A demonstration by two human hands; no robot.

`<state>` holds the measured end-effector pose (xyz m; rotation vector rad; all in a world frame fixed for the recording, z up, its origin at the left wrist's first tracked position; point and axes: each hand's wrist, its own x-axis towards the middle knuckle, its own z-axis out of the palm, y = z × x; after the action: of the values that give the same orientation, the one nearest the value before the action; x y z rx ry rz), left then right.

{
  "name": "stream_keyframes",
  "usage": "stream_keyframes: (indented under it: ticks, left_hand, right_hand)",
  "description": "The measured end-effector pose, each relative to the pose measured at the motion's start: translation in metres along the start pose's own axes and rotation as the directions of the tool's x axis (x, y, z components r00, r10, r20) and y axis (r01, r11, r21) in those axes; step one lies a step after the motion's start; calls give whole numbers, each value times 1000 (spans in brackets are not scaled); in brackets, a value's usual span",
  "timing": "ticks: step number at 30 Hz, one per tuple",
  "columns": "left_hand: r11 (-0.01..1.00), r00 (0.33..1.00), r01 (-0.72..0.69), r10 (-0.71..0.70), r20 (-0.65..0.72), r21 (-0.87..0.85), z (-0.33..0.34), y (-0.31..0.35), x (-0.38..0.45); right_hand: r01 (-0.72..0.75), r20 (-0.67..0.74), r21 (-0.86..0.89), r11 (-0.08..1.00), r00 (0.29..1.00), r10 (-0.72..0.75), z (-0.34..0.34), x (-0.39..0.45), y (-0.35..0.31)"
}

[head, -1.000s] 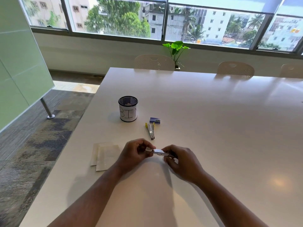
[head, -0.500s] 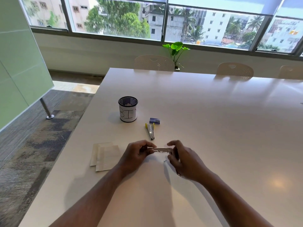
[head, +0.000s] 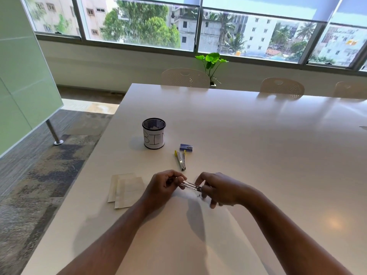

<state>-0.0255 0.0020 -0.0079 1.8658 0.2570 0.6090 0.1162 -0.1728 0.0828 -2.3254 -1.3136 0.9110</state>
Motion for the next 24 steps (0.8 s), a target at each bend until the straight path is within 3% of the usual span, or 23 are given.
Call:
stream_keyframes:
  ticks: [6,10,13,20,24]
  left_hand:
    - [994,996,64,-69,-63,-86,-2,1,3]
    - [985,989,103,-116,-94,-137,1,4,1]
    - [985,987,112,-125,-99,-130,2,6,-1]
    - [984,993,7,15,-121,176,0,22,3]
    - [876,991,-40,96,-92,481,-16,28,10]
  right_hand:
    - [66,-266,-287,956,953,-145,17,0,2]
    - [118,-475,-257,959,849,-231,34,3,11]
    - [139,-524,-200,970,821,-226,39,4,15]
    - [76,-640,-117,990,757,-133,39,14,31]
    - [-22,-700,-70,997,713,-34,32,24,41]
